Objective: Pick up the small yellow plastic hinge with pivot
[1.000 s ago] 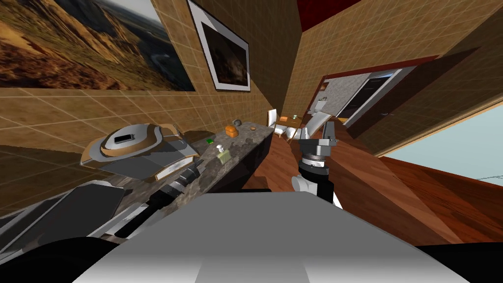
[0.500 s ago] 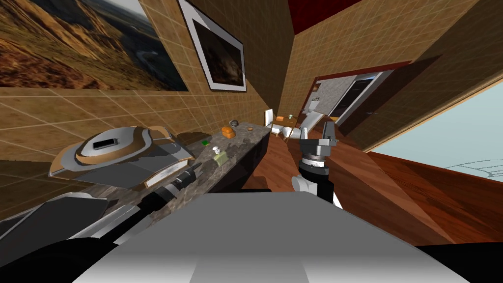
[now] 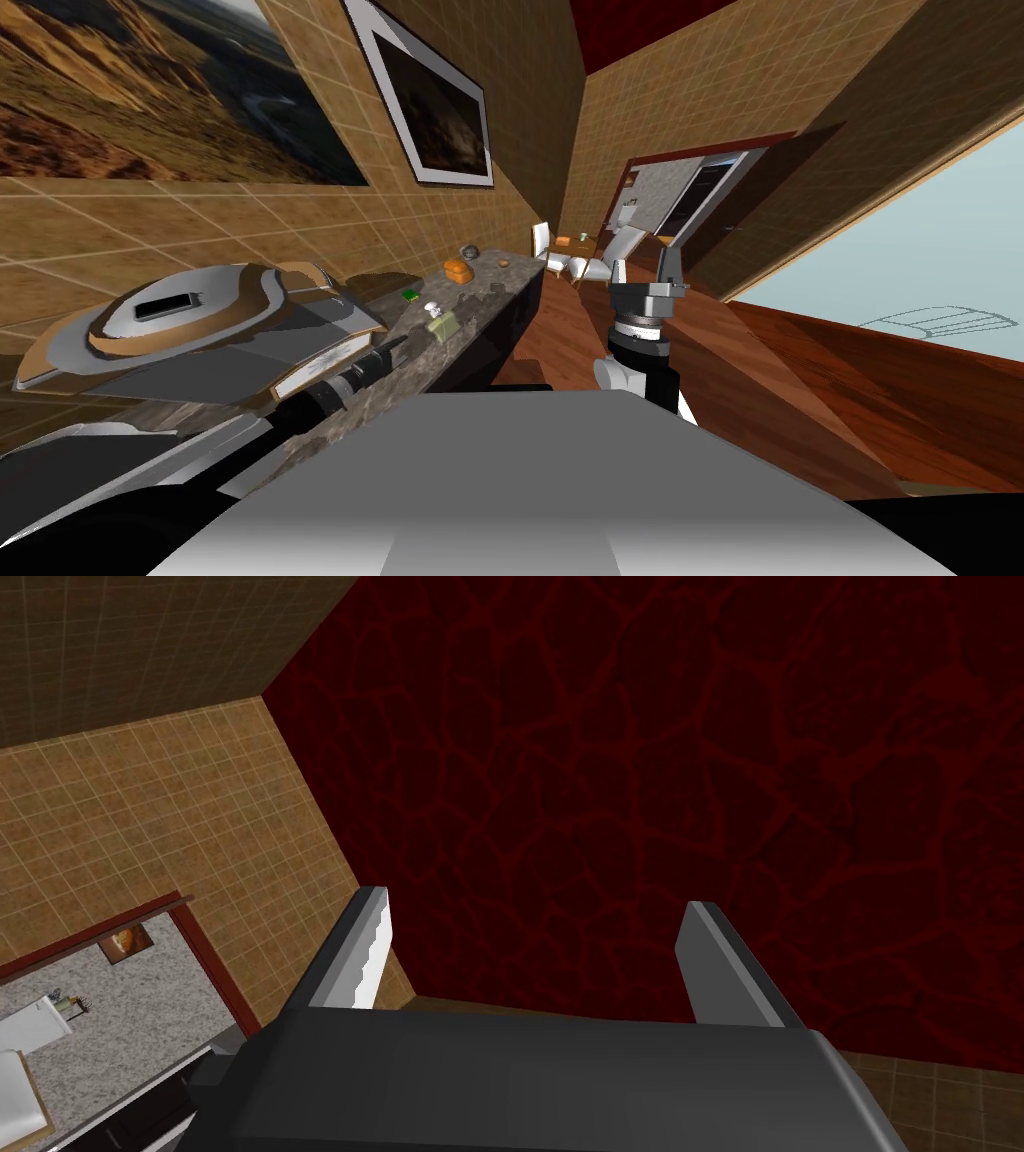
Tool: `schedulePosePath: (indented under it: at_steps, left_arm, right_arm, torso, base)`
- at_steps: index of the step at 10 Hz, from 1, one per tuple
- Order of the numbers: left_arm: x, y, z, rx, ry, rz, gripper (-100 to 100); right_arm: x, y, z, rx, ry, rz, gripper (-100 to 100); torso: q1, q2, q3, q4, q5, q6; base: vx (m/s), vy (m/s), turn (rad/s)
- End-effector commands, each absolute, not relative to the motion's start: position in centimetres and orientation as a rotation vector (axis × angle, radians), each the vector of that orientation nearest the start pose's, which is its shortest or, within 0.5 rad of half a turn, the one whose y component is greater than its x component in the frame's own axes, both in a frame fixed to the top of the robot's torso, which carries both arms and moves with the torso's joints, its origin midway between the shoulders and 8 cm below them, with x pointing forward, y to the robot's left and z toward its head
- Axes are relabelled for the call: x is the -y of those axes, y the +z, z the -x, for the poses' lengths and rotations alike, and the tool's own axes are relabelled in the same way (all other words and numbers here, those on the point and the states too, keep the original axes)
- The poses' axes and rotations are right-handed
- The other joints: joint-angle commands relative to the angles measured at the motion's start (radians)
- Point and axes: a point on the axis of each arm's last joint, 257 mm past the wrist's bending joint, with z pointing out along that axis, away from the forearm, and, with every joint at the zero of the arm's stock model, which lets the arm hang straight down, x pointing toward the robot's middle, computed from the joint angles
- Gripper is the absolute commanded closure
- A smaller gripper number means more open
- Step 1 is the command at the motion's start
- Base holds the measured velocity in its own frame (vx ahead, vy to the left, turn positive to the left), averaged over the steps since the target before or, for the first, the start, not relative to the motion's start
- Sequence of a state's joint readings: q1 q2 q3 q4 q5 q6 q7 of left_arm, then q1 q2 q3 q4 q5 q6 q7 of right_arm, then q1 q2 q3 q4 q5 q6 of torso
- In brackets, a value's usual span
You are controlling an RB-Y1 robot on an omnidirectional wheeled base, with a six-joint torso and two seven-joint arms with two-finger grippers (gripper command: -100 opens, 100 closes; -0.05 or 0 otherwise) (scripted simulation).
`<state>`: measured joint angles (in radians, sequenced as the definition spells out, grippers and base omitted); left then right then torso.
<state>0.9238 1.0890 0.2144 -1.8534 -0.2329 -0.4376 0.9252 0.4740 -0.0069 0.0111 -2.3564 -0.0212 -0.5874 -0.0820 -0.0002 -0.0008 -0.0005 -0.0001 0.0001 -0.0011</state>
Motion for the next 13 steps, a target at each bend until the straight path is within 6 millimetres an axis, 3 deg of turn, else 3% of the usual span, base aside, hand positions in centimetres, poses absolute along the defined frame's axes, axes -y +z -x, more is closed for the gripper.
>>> schedulePosePath:
  at_steps: [1,3,4,6,7,9,10,12,13]
  left_arm:
    - [-46.2,-25.2,-27.5,-1.923,-0.965,1.11,-100]
    - [-46.1,-25.0,-27.7,-1.929,-0.98,1.136,-100]
    - [-47.6,-26.1,-26.4,-1.984,-0.923,1.169,-100]
    - [-47.6,-26.0,-26.7,-1.989,-0.937,1.198,-100]
    - [-49.1,-26.9,-25.4,-2.043,-0.876,1.229,-100]
    - [-49.0,-26.7,-25.7,-2.044,-0.889,1.26,-100]
    - [-50.5,-27.5,-24.5,-2.095,-0.827,1.291,-100]
    - [-50.4,-27.4,-24.7,-2.094,-0.837,1.323,-100]
    - [-51.8,-28.0,-23.6,-2.144,-0.774,1.35,-100]
  right_arm:
    - [26.8,8.0,-31.1,-0.455,1.454,-0.539,0]
    - [26.8,8.0,-31.1,-0.455,1.454,-0.539,0]
    - [26.8,8.0,-31.1,-0.455,1.454,-0.539,0]
    - [26.8,8.0,-31.1,-0.455,1.454,-0.539,0]
    - [26.8,8.0,-31.1,-0.455,1.454,-0.539,0]
    - [26.8,8.0,-31.1,-0.455,1.454,-0.539,0]
    - [26.8,8.0,-31.1,-0.455,1.454,-0.539,0]
    - [26.8,8.0,-31.1,-0.455,1.454,-0.539,0]
    - [26.8,8.0,-31.1,-0.455,1.454,-0.539,0]
  torso:
    - [0.0,0.0,0.0,0.0,0.0,0.0]
    - [0.0,-0.001,0.0,0.0,0.0,0.0]
    - [0.0,0.0,0.0,0.0,0.0,0.0]
    - [0.0,-0.001,-0.001,0.0,0.0,0.0]
    - [0.0,0.0,0.0,0.0,0.0,0.0]
    - [0.0,-0.001,-0.001,0.0,0.0,0.0]
    - [0.0,0.0,0.0,0.0,0.0,0.0]
    - [0.0,-0.001,-0.001,0.0,0.0,0.0]
    - [0.0,0.0,0.0,0.0,0.0,0.0]
  base:
    - [0.015,-0.006,-0.18]
    - [0.013,0.002,-0.083]
    - [0.02,-0.002,-0.222]
    - [0.016,0.006,-0.064]
    - [0.026,-0.001,-0.189]
    - [0.018,0.006,-0.083]
    - [0.025,-0.003,-0.209]
    - [0.017,0.005,-0.065]
    - [0.022,-0.001,-0.193]
